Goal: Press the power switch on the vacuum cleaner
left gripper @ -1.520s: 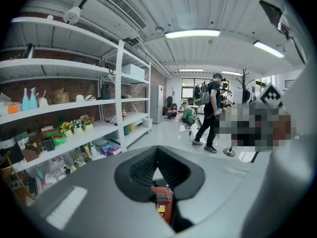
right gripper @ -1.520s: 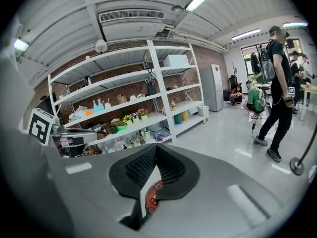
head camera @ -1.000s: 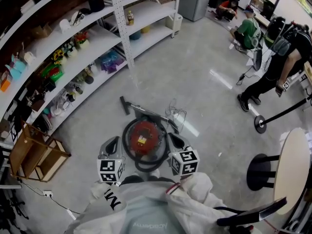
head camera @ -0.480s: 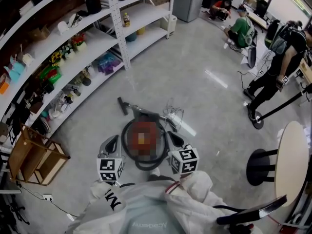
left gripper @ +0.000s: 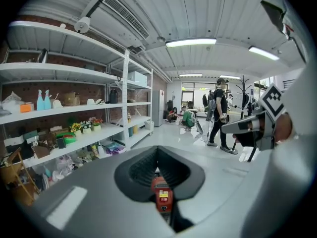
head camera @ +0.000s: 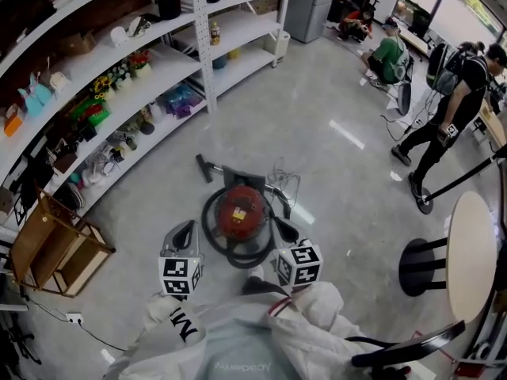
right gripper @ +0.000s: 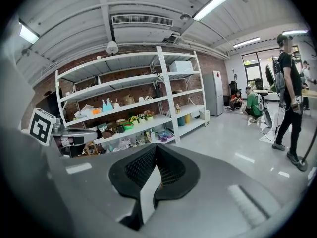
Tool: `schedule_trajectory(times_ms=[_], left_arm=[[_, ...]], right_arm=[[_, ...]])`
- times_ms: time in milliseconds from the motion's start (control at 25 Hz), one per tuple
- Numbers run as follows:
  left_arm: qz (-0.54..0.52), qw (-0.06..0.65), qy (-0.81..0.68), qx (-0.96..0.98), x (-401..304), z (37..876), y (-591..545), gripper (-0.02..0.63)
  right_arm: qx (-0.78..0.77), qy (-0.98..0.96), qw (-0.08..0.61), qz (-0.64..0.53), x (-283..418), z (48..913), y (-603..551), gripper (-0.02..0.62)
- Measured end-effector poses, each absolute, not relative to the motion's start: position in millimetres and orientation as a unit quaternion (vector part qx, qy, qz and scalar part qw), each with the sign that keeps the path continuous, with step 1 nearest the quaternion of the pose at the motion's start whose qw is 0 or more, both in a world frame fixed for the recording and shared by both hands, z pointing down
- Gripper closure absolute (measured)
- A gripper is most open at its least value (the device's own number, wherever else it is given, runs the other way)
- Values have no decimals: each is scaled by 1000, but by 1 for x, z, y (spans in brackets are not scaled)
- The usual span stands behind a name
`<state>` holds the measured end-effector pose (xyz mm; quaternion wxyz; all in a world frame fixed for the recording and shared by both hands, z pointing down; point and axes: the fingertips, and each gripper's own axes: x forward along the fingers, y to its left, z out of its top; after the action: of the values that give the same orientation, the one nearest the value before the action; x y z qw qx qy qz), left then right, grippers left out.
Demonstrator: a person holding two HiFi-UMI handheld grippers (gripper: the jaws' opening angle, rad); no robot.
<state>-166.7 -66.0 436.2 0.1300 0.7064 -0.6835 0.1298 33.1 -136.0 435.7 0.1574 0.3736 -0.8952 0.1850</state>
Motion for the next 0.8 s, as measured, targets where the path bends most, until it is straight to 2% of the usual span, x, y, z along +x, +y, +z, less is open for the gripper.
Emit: schedule_trajectory(times_ms=[800], left_arm=[[118, 125, -654, 737, -181, 448, 73, 606]], right_arm=[[429, -876, 144, 168, 29, 432, 8, 595]])
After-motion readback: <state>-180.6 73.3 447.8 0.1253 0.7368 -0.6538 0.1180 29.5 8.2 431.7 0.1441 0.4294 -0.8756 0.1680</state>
